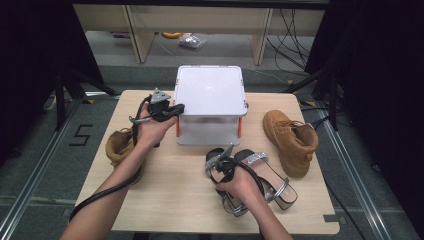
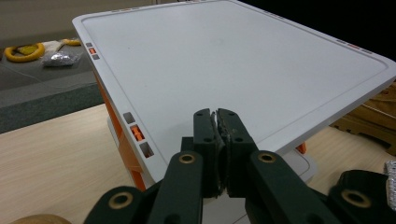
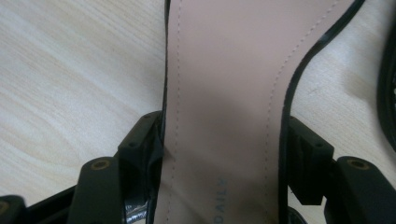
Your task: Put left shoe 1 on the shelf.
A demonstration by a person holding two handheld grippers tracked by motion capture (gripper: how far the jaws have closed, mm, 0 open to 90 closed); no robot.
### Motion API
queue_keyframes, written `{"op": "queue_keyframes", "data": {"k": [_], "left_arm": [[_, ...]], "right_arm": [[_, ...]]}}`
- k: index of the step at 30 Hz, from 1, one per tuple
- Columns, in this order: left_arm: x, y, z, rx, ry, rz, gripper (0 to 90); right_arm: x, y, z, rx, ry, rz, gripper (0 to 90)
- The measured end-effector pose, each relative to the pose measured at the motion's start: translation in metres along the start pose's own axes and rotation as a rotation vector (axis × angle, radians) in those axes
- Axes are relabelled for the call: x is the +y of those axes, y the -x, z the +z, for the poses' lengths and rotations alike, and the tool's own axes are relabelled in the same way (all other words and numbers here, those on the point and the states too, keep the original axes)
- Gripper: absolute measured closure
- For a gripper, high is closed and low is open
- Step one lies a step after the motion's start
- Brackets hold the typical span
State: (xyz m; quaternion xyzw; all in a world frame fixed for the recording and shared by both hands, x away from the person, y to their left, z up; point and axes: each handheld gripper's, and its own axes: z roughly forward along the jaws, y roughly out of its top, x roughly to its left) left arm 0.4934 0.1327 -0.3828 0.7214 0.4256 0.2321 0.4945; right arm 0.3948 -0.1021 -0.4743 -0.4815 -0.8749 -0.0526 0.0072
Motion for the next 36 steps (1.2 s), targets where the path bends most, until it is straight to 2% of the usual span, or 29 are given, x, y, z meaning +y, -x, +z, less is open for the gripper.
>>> {"op": "queue_keyframes", "data": {"k": [1,2,4,7,8,14,19,21,23,26,27,30,35,36], "left_arm": [[0.000,0.000,0.000,0.002,-0.001,-0.002,87.1],[0.000,0.000,0.000,0.000,-0.002,-0.003,87.9],[0.001,0.001,0.001,0.000,-0.004,-0.006,89.2],[0.001,0.001,0.000,0.004,-0.010,-0.003,89.5],[0.002,0.001,0.000,0.004,-0.012,-0.002,89.5],[0.002,-0.001,0.001,-0.009,-0.011,-0.025,89.7],[0.002,0.000,0.001,-0.006,-0.015,-0.019,89.8],[0.002,0.000,0.001,-0.006,-0.013,-0.021,89.7],[0.002,-0.001,0.001,-0.008,-0.016,-0.022,89.7],[0.002,-0.001,0.001,-0.014,-0.007,-0.029,89.7],[0.002,-0.001,0.001,-0.014,-0.007,-0.029,89.7],[0.002,-0.002,0.000,-0.015,-0.015,-0.025,89.7],[0.003,-0.002,0.001,-0.019,-0.017,-0.026,89.7],[0.003,-0.002,0.001,-0.020,-0.014,-0.031,89.7]], "right_arm": [[0.001,-0.001,0.000,0.005,-0.012,0.020,41.2],[0.001,0.000,0.001,-0.001,-0.004,0.010,41.5],[0.001,0.000,0.000,0.002,-0.004,0.025,42.0],[-0.001,0.003,-0.001,0.050,0.018,0.033,42.8],[-0.001,0.003,-0.001,0.050,0.018,0.033,42.8],[0.004,-0.002,-0.006,0.074,0.082,0.049,43.2],[0.013,-0.005,-0.013,0.078,0.125,0.053,43.2],[0.024,-0.007,-0.018,0.080,0.159,0.044,43.2],[0.028,-0.008,-0.019,0.083,0.161,0.048,43.2],[0.047,-0.009,-0.021,0.076,0.188,0.054,43.2],[0.047,-0.009,-0.021,0.076,0.188,0.054,43.2],[0.065,-0.011,-0.020,0.068,0.217,0.064,43.2],[0.080,-0.012,-0.018,0.052,0.235,0.084,43.2],[0.088,-0.014,-0.016,0.055,0.247,0.102,43.2]]}}
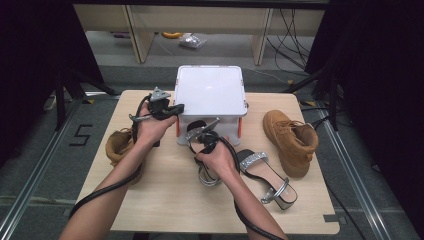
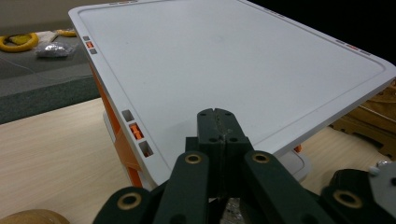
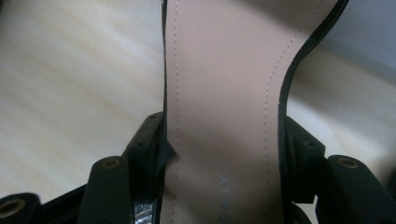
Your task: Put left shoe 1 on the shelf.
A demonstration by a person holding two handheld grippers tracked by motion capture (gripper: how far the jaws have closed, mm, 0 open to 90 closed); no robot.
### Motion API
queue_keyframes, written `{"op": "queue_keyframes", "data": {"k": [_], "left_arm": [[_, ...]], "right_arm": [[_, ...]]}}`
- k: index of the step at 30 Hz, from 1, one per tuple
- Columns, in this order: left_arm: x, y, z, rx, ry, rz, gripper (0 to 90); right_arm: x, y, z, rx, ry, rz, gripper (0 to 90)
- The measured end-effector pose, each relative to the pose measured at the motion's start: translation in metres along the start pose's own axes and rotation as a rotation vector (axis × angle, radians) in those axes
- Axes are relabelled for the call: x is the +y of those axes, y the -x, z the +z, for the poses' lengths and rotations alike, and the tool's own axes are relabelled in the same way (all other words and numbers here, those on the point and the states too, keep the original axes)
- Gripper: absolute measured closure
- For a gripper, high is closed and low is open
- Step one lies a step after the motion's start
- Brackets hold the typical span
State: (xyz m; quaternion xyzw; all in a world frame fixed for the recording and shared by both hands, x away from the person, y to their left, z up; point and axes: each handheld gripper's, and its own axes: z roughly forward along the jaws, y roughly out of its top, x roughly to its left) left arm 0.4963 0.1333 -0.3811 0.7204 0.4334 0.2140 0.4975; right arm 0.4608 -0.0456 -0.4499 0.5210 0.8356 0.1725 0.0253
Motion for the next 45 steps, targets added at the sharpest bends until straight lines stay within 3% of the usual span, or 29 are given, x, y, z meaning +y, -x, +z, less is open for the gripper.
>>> {"op": "queue_keyframes", "data": {"k": [3,5,6,8,9,13,15,16,20,23,24,26,27,28,29,30,32,34,35,36,37,41,44,45], "left_arm": [[0.000,0.000,0.000,-0.002,0.002,-0.002,89.7],[0.000,-0.001,0.000,-0.003,0.000,0.000,89.8],[0.000,-0.001,0.000,-0.003,0.000,0.000,89.8],[0.000,0.000,0.000,-0.002,0.000,0.000,89.7],[0.000,0.000,0.000,-0.002,0.000,0.001,89.7],[0.000,0.000,0.000,-0.004,0.000,-0.002,89.7],[0.000,0.000,0.000,-0.004,-0.001,-0.001,89.7],[0.000,0.000,0.000,-0.003,-0.003,0.001,89.7],[0.001,0.000,0.000,-0.003,-0.005,0.002,89.7],[0.001,-0.001,0.000,-0.004,-0.006,0.003,89.7],[0.001,-0.001,0.000,-0.004,-0.005,0.003,89.7],[0.001,0.000,0.000,-0.003,-0.004,0.002,89.7],[0.001,0.000,0.000,-0.003,-0.005,0.002,89.8],[0.001,0.000,0.000,-0.002,-0.007,0.006,89.7],[0.001,0.000,0.000,0.001,-0.010,0.009,89.7],[0.001,0.000,0.000,0.001,-0.009,0.009,89.7],[0.000,-0.001,-0.001,-0.003,-0.005,0.006,89.7],[0.000,-0.001,-0.001,-0.004,-0.005,0.005,89.7],[0.000,-0.002,-0.001,-0.004,-0.005,0.006,89.7],[0.000,-0.001,-0.001,-0.003,-0.004,0.006,89.7],[0.000,-0.001,0.000,-0.003,-0.001,0.004,89.7],[0.000,0.000,0.000,-0.002,-0.004,0.006,89.7],[0.000,-0.001,0.000,-0.002,-0.005,0.005,89.7],[0.001,-0.001,-0.001,-0.002,-0.006,0.006,89.7]], "right_arm": [[0.007,-0.002,0.005,-0.001,0.003,0.015,43.2],[0.014,0.000,0.016,-0.010,0.031,-0.004,43.2],[0.016,0.002,0.020,0.033,0.039,-0.011,43.2],[0.019,0.002,0.027,0.029,0.057,0.006,43.1],[0.019,-0.003,0.023,0.025,-0.010,0.072,43.1],[0.021,-0.005,0.032,0.019,-0.020,0.057,43.0],[0.022,-0.006,0.032,-0.001,-0.024,0.057,43.0],[0.022,-0.008,0.031,-0.042,-0.027,0.075,42.8],[0.022,-0.011,0.031,-0.042,-0.029,0.077,41.6],[0.022,-0.010,0.022,-0.011,0.001,0.063,37.8],[0.021,-0.007,0.016,0.013,0.064,0.057,37.6],[0.020,-0.006,0.013,0.000,0.081,0.035,37.3],[0.018,-0.007,0.006,-0.038,0.070,0.039,37.7],[0.014,-0.008,-0.005,-0.023,0.069,0.062,40.4],[0.014,-0.008,-0.005,-0.023,0.069,0.062,40.4],[0.008,-0.006,-0.020,-0.019,0.078,0.066,43.8],[0.003,-0.002,-0.029,-0.020,0.097,0.065,49.3],[0.001,-0.001,-0.036,-0.023,0.087,0.077,53.5],[-0.002,0.004,-0.040,-0.016,0.086,0.050,58.0],[-0.005,0.007,-0.044,-0.024,0.076,0.062,59.8],[-0.012,0.014,-0.050,-0.039,0.062,0.040,65.1],[-0.023,0.020,-0.056,-0.021,0.043,0.049,72.0],[-0.039,0.027,-0.057,-0.009,0.001,-0.023,78.9],[-0.039,0.027,-0.057,-0.009,0.001,-0.023,78.9]]}}
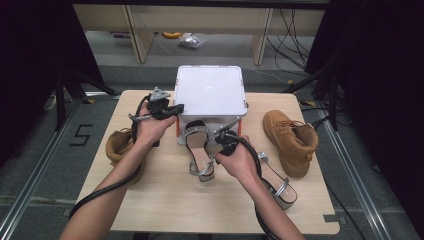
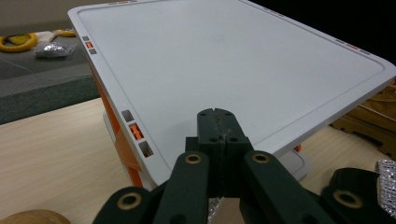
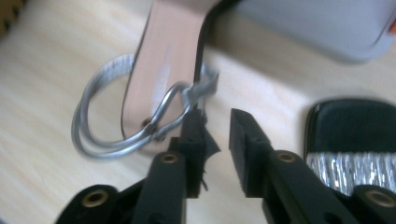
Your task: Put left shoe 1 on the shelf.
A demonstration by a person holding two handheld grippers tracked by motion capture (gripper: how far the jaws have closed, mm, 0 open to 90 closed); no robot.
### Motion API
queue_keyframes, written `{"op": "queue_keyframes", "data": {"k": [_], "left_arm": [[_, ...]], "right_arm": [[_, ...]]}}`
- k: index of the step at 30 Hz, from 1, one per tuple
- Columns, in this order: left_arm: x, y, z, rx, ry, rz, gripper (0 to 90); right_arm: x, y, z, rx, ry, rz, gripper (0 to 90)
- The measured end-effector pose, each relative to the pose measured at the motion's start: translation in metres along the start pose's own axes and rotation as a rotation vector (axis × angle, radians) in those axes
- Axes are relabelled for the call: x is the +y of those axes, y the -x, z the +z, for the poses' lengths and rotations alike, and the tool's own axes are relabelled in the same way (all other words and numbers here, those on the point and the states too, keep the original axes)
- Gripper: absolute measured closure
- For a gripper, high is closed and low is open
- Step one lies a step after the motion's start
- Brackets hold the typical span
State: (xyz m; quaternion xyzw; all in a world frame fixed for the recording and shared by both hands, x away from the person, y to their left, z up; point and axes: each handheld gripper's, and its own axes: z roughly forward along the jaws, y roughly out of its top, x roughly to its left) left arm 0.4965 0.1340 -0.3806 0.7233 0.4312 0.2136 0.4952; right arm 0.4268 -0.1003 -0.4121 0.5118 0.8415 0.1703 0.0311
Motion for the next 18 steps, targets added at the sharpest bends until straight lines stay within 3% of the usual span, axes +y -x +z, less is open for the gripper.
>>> {"op": "queue_keyframes", "data": {"k": [4,5,9,11,14,16,18], "left_arm": [[0.001,0.001,0.000,0.004,-0.007,0.007,89.7],[0.001,0.001,0.000,0.004,-0.008,0.007,89.7],[0.001,0.001,0.000,0.003,-0.007,0.006,89.8],[0.000,0.001,0.000,0.003,-0.005,0.005,89.8],[0.001,0.001,0.000,0.004,-0.006,0.009,89.7],[0.001,0.001,0.000,0.005,-0.011,0.014,89.7],[0.001,0.001,0.000,0.005,-0.012,0.014,89.7]], "right_arm": [[-0.014,0.002,0.000,0.001,-0.022,0.005,83.7],[-0.018,0.004,0.002,-0.007,-0.032,-0.017,85.0],[-0.034,-0.002,0.021,0.038,-0.064,-0.073,86.5],[-0.038,-0.007,0.029,0.059,-0.082,-0.075,86.9],[-0.041,-0.012,0.036,0.080,-0.083,-0.115,86.9],[-0.041,-0.018,0.041,0.105,-0.035,-0.140,87.8],[-0.040,-0.021,0.043,0.082,-0.015,-0.162,88.6]]}}
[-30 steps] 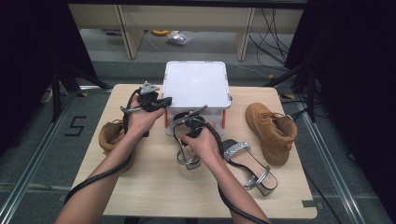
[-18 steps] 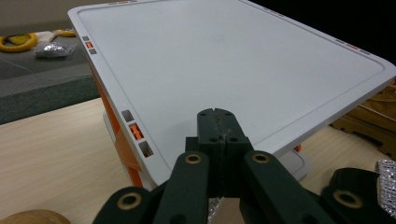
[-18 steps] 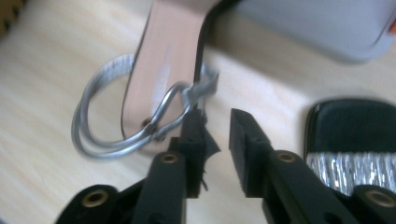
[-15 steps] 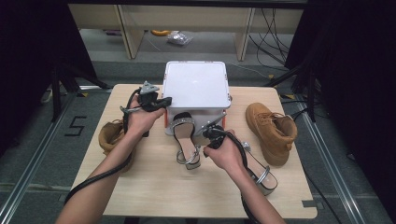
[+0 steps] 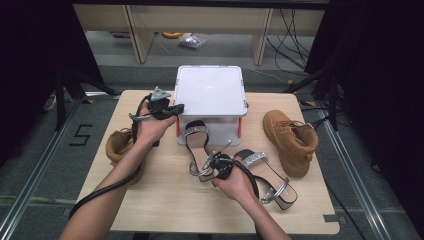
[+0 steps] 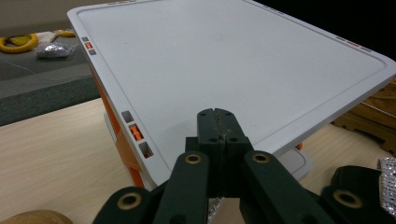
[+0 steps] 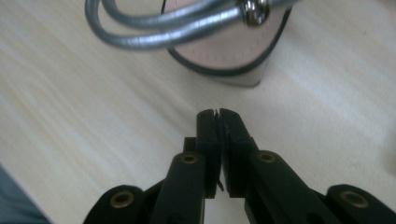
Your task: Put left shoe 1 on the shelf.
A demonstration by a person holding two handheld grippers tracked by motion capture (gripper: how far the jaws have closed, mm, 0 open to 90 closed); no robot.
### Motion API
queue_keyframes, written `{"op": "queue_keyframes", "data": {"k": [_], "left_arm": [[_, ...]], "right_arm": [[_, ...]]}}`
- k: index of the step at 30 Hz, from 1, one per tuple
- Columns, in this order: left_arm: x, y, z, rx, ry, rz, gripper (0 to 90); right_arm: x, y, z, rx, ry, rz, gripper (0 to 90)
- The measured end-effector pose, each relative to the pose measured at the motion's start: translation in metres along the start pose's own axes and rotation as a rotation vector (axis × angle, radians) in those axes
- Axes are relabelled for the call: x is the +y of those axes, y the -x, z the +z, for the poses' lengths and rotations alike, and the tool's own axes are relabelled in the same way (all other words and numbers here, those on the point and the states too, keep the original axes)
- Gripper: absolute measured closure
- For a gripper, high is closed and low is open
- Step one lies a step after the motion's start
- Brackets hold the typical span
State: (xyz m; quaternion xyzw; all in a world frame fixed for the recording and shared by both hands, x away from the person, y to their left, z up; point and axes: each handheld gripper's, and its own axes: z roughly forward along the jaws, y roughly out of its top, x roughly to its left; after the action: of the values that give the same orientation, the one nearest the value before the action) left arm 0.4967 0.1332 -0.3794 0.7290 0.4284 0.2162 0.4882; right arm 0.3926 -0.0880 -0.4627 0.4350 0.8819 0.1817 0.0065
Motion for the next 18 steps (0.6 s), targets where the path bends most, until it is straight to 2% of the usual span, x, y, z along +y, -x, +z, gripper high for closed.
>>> {"op": "queue_keyframes", "data": {"k": [1,3,4,5,6,12,13,16,17,18], "left_arm": [[0.000,0.000,0.000,-0.001,0.000,-0.002,89.7],[0.000,0.000,0.000,-0.001,0.000,-0.002,89.7],[0.000,0.000,0.000,-0.004,0.007,-0.003,89.7],[0.000,0.000,0.000,-0.004,0.007,-0.003,89.7],[0.000,0.000,0.000,0.000,0.001,-0.001,89.8],[0.000,0.000,0.000,-0.001,0.002,0.001,89.8],[0.000,0.000,0.000,-0.001,0.002,0.001,89.8],[-0.001,0.000,0.000,-0.002,0.004,-0.003,89.8],[0.000,0.000,0.000,-0.001,0.002,-0.002,89.7],[0.000,0.000,0.000,-0.001,0.001,-0.001,89.7]], "right_arm": [[0.002,-0.002,0.001,0.005,0.019,0.014,89.0],[0.004,-0.003,0.002,0.006,0.019,0.025,89.0],[0.005,-0.003,0.003,0.000,0.036,0.002,89.3],[0.005,-0.003,0.003,0.000,0.036,0.002,89.3],[0.007,-0.005,0.004,0.007,0.046,0.024,89.8],[0.009,-0.008,0.008,0.013,0.034,0.013,89.9],[0.009,-0.010,0.010,0.039,0.041,0.035,90.0],[0.011,-0.010,0.012,0.056,0.052,0.026,90.0],[0.012,-0.013,0.013,0.069,0.058,0.057,90.0],[0.013,-0.013,0.014,0.063,0.074,0.049,90.0]]}}
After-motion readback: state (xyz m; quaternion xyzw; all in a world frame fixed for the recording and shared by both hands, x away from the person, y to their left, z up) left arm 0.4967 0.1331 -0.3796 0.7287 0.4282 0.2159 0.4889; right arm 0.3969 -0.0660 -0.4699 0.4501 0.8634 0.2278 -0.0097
